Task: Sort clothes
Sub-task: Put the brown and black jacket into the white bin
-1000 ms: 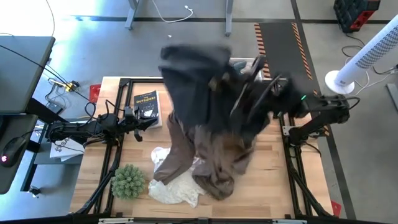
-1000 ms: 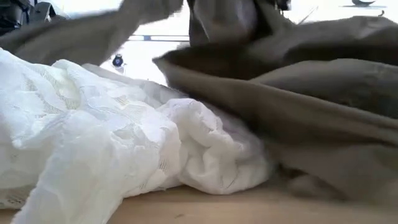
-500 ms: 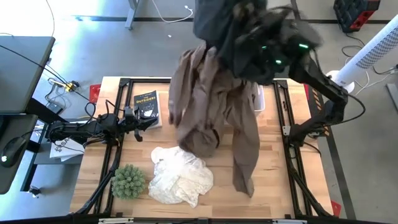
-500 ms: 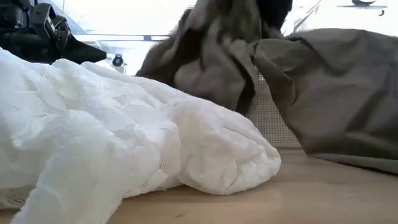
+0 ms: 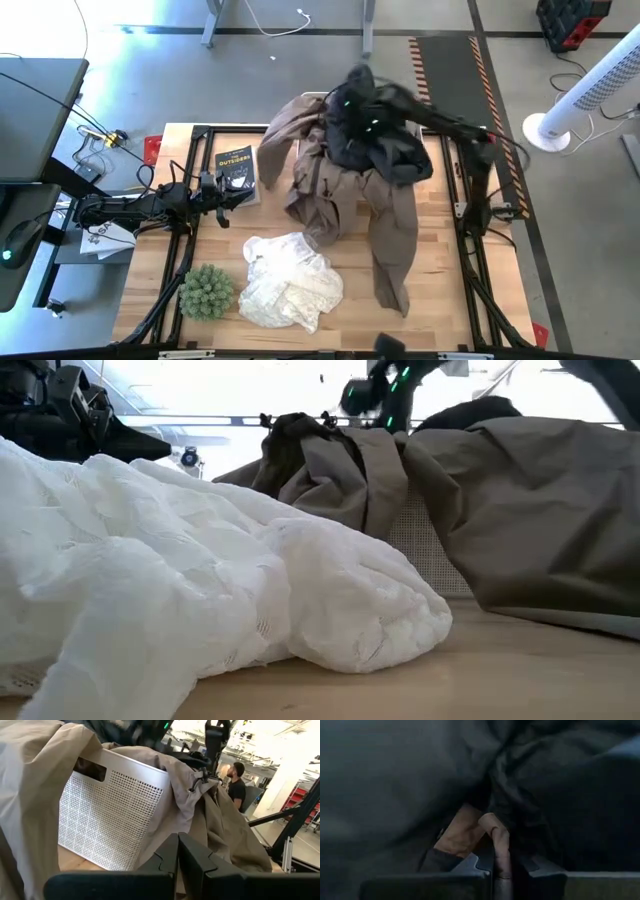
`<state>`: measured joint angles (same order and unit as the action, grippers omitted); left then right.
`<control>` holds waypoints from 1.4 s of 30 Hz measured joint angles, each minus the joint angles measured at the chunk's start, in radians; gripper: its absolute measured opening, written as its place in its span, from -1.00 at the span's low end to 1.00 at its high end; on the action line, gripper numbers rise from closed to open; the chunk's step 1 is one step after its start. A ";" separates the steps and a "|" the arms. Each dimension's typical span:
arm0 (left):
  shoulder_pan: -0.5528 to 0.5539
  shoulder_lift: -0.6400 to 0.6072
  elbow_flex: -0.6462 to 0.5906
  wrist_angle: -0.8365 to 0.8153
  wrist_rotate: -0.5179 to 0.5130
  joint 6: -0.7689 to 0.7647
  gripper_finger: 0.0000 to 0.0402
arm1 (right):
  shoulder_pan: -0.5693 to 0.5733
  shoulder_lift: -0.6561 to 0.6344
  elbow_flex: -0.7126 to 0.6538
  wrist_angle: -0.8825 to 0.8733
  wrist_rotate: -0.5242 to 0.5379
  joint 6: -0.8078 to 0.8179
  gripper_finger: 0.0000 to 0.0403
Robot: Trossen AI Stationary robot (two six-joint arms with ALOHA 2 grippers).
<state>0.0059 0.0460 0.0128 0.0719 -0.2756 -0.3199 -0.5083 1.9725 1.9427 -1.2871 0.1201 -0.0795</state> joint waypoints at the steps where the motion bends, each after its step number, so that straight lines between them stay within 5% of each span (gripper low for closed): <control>1: 0.000 0.000 0.000 0.000 0.000 0.000 -0.95 | 0.000 0.035 0.000 -0.002 -0.006 -0.003 -0.92; 11: 0.000 0.000 0.000 -0.001 0.002 -0.001 -0.95 | 0.001 0.195 0.003 -0.022 0.013 -0.007 -0.82; 18: 0.000 0.000 0.000 -0.001 0.000 -0.001 -0.95 | 0.021 0.122 0.170 -0.224 0.052 0.028 -0.41; 24: 0.000 0.002 0.000 -0.027 0.004 -0.010 -0.95 | 0.133 -0.042 0.335 -0.267 0.072 0.080 -0.35; 30: 0.000 0.005 0.000 -0.024 -0.005 -0.005 -0.95 | 0.398 -0.249 0.347 -0.261 0.292 0.187 -0.35; 36: 0.040 0.013 0.034 0.000 -0.219 0.002 -0.95 | 0.724 -0.350 0.300 -0.267 0.556 0.316 -0.34; 39: 0.088 0.052 0.114 -0.093 -0.235 0.014 -0.95 | 0.805 -0.371 0.225 -0.268 0.739 0.353 -0.34; 42: 0.151 0.140 0.241 -0.277 -0.281 0.005 -0.95 | 0.826 -0.394 0.139 -0.284 0.781 0.406 -0.34</control>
<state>0.1573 0.1855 0.2540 -0.2053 -0.5562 -0.3147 0.3179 1.5786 2.0812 -1.5715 0.9012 0.3262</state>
